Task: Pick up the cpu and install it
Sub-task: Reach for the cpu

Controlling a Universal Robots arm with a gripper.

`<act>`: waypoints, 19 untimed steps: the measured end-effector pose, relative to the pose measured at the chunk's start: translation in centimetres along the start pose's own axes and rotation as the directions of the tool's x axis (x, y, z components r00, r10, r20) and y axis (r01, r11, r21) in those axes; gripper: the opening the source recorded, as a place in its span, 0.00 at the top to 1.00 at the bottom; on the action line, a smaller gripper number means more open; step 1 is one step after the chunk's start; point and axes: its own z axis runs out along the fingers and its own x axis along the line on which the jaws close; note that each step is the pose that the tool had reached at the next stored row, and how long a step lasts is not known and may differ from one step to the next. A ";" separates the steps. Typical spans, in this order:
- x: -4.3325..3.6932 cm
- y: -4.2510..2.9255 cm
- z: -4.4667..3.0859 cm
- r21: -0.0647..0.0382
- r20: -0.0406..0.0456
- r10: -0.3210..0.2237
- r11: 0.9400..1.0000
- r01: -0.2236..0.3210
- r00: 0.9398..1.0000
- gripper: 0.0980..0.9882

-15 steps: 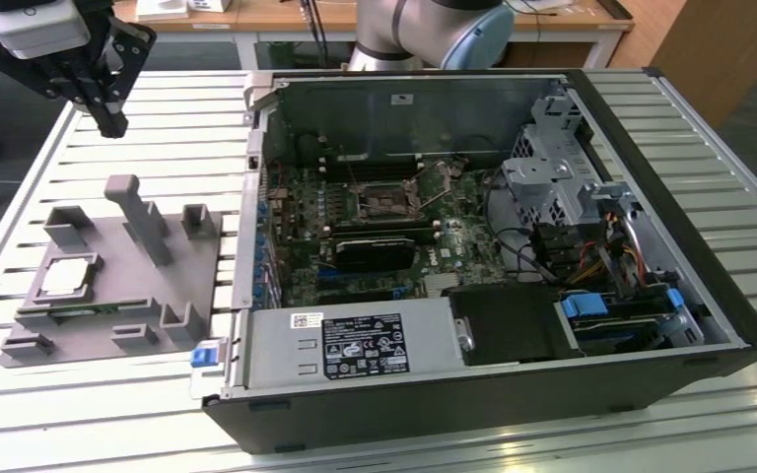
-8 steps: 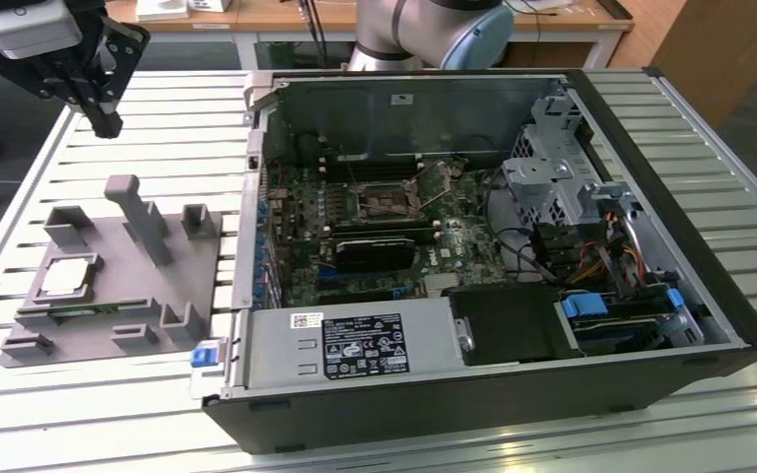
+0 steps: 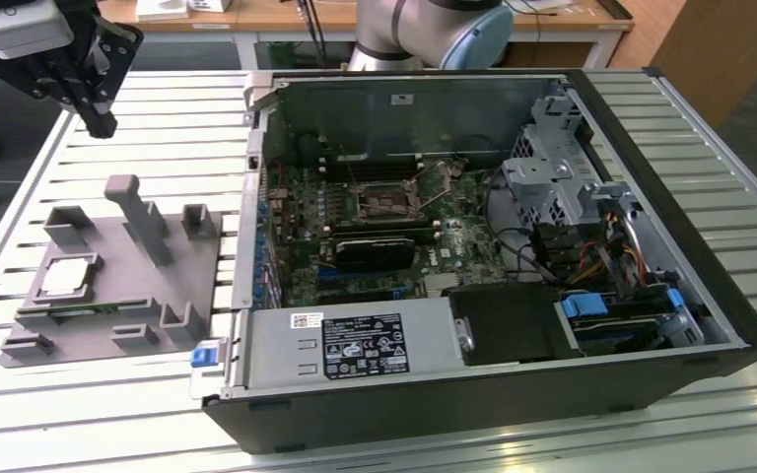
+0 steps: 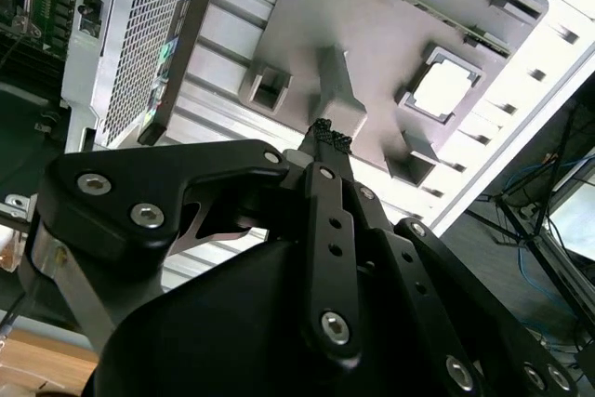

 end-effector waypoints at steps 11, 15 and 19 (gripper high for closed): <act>0.66 -0.05 -0.02 0.000 0.000 0.000 1.000 0.000 1.000 0.99; 1.31 -0.10 -0.03 0.000 0.000 0.000 1.000 0.000 1.000 0.99; 2.24 -0.17 -0.05 0.000 0.000 0.000 1.000 0.000 1.000 0.99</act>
